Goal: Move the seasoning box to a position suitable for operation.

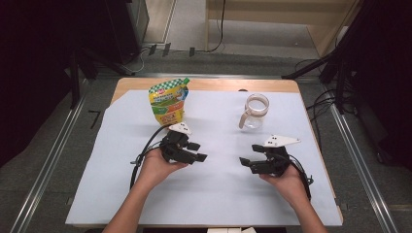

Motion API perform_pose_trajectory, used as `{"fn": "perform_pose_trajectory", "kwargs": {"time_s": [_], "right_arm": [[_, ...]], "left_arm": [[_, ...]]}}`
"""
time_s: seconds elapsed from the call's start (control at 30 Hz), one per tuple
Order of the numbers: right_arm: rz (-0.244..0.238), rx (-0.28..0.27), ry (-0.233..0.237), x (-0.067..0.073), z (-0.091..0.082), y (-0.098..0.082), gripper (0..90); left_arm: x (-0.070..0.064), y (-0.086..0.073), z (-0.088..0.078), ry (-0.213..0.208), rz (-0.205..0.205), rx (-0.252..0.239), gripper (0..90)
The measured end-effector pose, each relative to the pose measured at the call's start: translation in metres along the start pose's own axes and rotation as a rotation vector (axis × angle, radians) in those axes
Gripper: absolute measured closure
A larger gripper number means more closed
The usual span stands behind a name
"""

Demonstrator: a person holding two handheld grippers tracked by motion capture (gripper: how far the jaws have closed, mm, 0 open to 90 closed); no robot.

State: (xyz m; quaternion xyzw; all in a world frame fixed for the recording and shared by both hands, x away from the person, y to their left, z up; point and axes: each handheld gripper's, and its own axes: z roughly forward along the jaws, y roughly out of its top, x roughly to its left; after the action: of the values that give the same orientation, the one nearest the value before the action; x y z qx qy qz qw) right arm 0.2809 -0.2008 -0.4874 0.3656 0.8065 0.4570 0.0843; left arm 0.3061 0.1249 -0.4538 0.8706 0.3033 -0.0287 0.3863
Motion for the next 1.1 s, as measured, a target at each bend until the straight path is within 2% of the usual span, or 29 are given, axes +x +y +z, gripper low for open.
{"fn": "perform_pose_trajectory", "kwargs": {"time_s": [0.07, 0.1, 0.17, 0.23, 0.4, 0.57, 0.73, 0.93, 1.0, 1.1], "right_arm": [[0.008, -0.003, -0.003, -0.0009, -0.0007, 0.0007, 30.8], [0.010, -0.012, -0.007, -0.0014, -0.0014, 0.0010, 31.6], [0.011, -0.013, -0.007, -0.0016, -0.0017, 0.0010, 34.2], [0.009, -0.005, 0.011, -0.0025, -0.0009, 0.0008, 35.9], [-0.003, 0.012, 0.009, -0.0007, 0.0014, 0.0001, 35.6], [-0.010, 0.005, -0.001, 0.0002, 0.0012, 0.0005, 35.9], [0.003, 0.002, 0.002, -0.0017, 0.0011, 0.0008, 36.1], [0.025, 0.019, -0.002, -0.0026, 0.0011, 0.0006, 37.7], [0.001, 0.022, -0.006, -0.0007, 0.0011, 0.0009, 37.7], [-0.010, 0.023, -0.005, 0.0004, 0.0017, 0.0012, 37.8]], "left_arm": [[-0.0004, -0.0039, 0.0006, -0.018, -0.002, -0.013, 45.8], [-0.0021, -0.0054, 0.0005, -0.005, 0.018, -0.006, 45.6], [-0.0030, -0.0059, -0.0005, -0.005, 0.030, -0.013, 44.8], [-0.0033, -0.0058, -0.0017, -0.002, 0.029, -0.020, 44.6], [-0.0034, -0.0067, -0.0042, -0.004, 0.031, -0.031, 44.2], [-0.0015, -0.0071, -0.0071, -0.004, 0.019, -0.039, 43.7], [-0.0001, -0.0075, -0.0078, 0.004, 0.014, -0.037, 42.9], [0.0034, -0.0076, -0.0081, -0.007, -0.041, -0.035, 42.0], [0.0031, -0.0080, -0.0085, -0.003, -0.035, -0.031, 42.0], [0.0023, -0.0087, -0.0091, 0.002, -0.018, -0.029, 41.9]]}}
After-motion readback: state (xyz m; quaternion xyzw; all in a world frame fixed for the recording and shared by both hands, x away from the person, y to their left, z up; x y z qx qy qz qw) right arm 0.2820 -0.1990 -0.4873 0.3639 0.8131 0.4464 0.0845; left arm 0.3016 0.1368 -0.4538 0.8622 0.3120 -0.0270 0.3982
